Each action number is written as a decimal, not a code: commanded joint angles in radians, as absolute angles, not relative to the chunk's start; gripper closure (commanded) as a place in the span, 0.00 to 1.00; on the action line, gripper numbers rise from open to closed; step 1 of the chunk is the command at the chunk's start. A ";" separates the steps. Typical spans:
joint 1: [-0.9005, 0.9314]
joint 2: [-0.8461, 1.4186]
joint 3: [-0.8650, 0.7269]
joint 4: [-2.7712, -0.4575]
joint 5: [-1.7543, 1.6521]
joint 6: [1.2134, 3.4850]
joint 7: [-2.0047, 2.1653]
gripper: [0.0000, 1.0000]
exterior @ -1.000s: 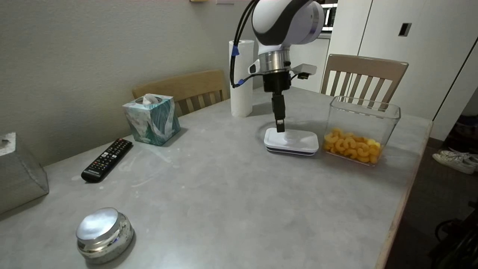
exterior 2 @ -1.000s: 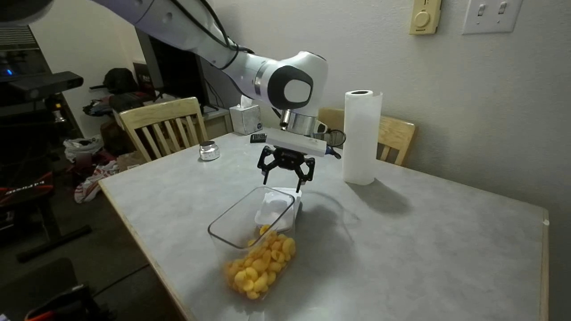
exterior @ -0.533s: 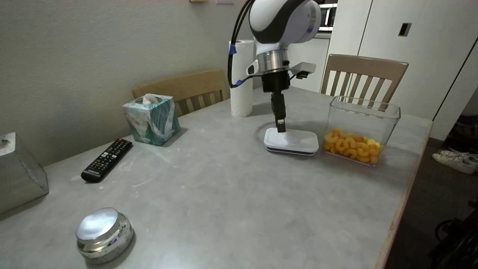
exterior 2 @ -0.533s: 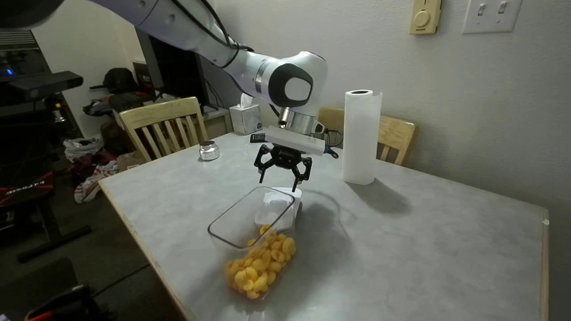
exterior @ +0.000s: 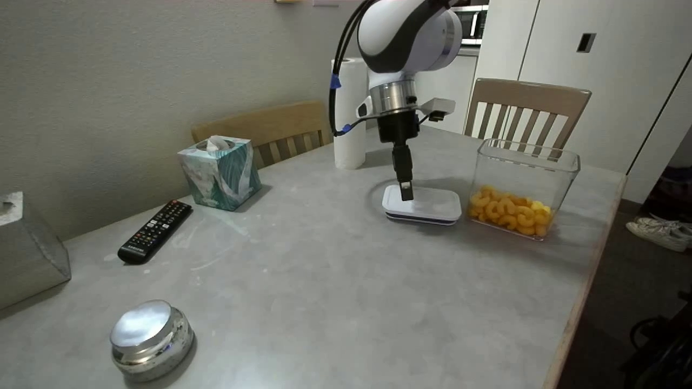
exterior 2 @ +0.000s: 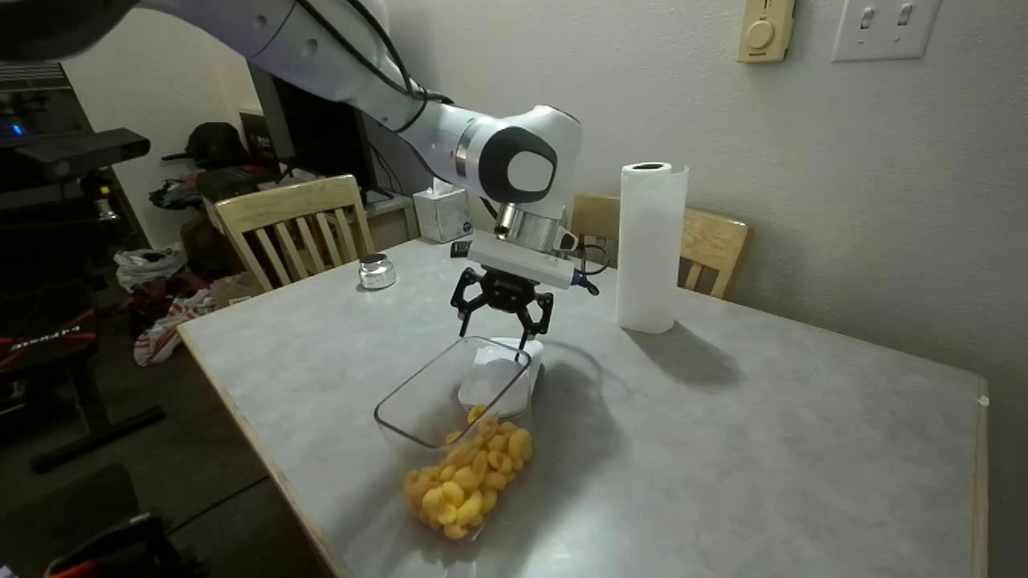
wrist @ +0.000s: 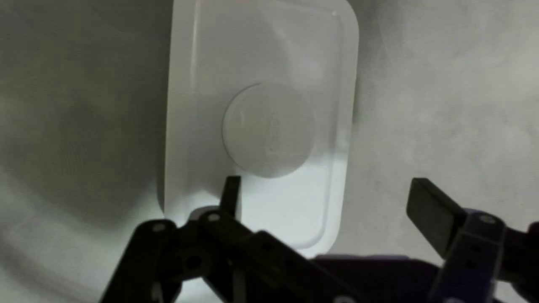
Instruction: Cover the container with the white lid and then press the button atop the lid
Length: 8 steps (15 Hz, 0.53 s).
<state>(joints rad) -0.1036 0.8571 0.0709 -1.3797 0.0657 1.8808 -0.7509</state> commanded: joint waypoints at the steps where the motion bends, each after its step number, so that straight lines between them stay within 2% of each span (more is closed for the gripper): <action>1: -0.105 0.851 0.063 -1.422 0.048 1.898 -0.675 0.00; 8: -0.114 0.836 0.057 -1.455 0.039 1.906 -0.596 0.00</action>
